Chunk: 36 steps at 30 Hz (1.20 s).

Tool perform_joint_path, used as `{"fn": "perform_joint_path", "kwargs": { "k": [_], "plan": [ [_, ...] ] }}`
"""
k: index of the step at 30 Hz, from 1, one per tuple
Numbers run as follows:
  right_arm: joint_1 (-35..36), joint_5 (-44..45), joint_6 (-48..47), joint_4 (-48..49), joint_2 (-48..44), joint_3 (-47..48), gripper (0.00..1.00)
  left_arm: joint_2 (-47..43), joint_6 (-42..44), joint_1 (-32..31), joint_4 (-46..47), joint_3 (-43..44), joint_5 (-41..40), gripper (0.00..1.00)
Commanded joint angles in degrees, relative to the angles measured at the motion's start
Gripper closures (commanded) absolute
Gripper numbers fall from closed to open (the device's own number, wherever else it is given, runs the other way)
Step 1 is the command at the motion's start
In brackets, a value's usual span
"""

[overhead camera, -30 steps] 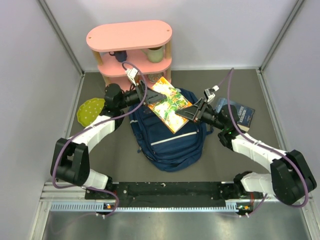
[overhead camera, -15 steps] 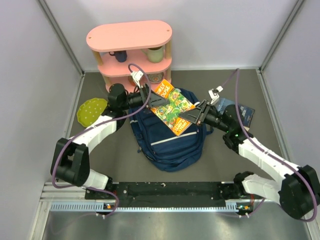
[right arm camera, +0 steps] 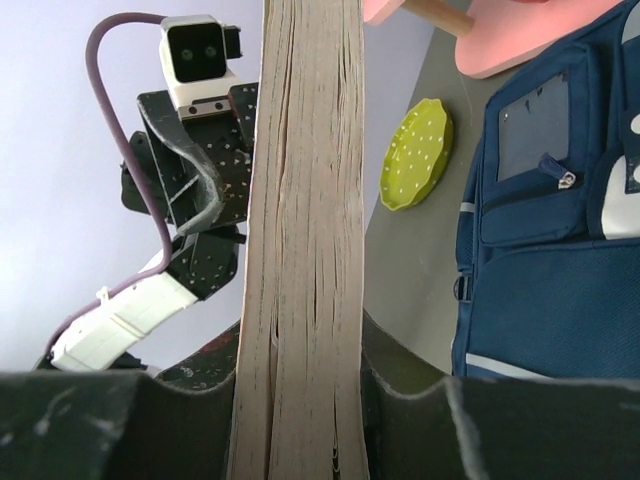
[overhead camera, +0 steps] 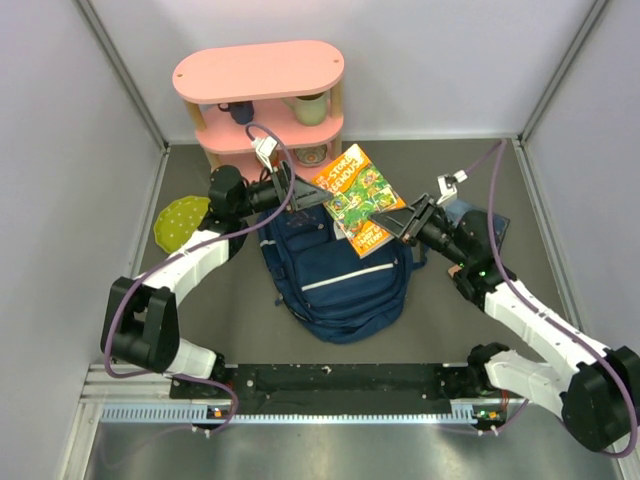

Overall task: Pack the student bag
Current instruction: Pick up the book from the center of the board.

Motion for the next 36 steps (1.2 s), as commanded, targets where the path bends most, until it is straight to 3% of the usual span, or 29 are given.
{"fn": "perform_joint_path", "kwargs": {
  "k": [1,8,15,22,27,32,33,34,35,36],
  "plan": [
    [-0.47,-2.98,1.85,8.58,1.31,1.14,1.00,-0.96,-1.62,0.05,7.19,1.53,0.68,0.17],
    [-0.47,-9.85,3.61,13.06,4.66,2.11,1.00,0.09,-1.89,0.05,7.46,2.23,0.33,0.21],
    [-0.47,-12.93,3.44,13.24,5.98,2.98,1.00,0.53,-1.98,0.05,7.55,2.23,-0.02,0.38],
    [-0.47,-15.39,2.29,12.09,7.47,4.57,1.00,0.53,-2.24,0.05,7.81,1.96,-0.72,0.38],
    [-0.47,-13.63,1.59,11.57,7.12,4.65,1.00,0.27,-1.98,0.05,7.47,1.96,-0.02,0.58],
    [-0.47,-12.31,1.42,10.95,7.21,4.74,1.00,-0.17,-0.66,0.05,6.06,1.70,0.16,0.53],
    [-0.38,-12.22,1.33,11.04,7.12,4.66,1.00,-0.43,-0.40,0.05,6.06,1.53,0.16,0.58],
    [-0.47,-12.31,1.33,10.95,7.30,4.57,1.00,-0.43,-0.22,0.05,5.79,1.53,0.24,0.69],
    [-0.47,-12.22,1.33,11.13,7.21,4.48,1.00,-0.52,-0.13,0.05,5.71,1.53,0.33,0.90],
    [-0.47,-12.05,1.24,11.30,7.12,4.39,0.95,-0.35,-0.13,0.05,5.70,1.61,0.51,1.00]
  ]
}}
